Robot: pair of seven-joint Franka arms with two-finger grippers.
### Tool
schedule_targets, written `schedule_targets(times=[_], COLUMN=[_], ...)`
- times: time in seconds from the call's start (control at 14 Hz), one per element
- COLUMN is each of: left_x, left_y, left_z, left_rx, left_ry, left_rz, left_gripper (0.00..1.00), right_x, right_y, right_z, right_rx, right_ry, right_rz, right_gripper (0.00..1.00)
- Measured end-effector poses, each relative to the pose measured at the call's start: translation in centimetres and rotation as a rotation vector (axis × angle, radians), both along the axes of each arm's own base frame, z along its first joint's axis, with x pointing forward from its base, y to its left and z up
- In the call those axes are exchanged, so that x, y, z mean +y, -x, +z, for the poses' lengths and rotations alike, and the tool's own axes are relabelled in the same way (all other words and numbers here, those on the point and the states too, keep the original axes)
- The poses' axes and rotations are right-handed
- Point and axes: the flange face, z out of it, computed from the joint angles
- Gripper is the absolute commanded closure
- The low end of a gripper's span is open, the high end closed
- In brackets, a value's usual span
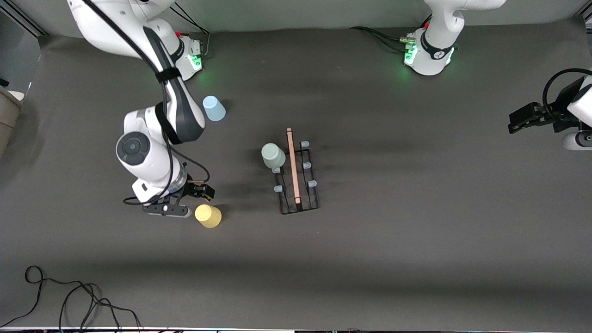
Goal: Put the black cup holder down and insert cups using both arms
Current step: 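Move the right gripper to the yellow cup and grasp it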
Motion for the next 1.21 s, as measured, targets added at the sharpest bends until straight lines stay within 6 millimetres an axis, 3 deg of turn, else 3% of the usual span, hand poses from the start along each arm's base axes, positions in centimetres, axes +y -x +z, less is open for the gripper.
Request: schedule_targets(times=[0.36,0.64,1.21], left_x=[-0.1,-0.1,-0.1], left_y=[0.0,0.0,0.0], left_z=[0.0,-0.1,0.0], left_rx=[0.001,0.001,-0.003], left_ry=[0.000,0.000,0.000], left_rz=[-0.002,-0.001,-0.001], left_gripper=[0.00,0.00,0.00], right_x=[-0.2,-0.7,0.4], right_y=[-0.7,-1.2,-2.4], right_z=[-3.7,-4.4,-6.2], right_rx=[-0.033,-0.041,-0.044], right_ry=[0.018,0.018,-0.031], right_rz=[0.015,0.004,-0.041], right_gripper=[0.00,0.00,0.00])
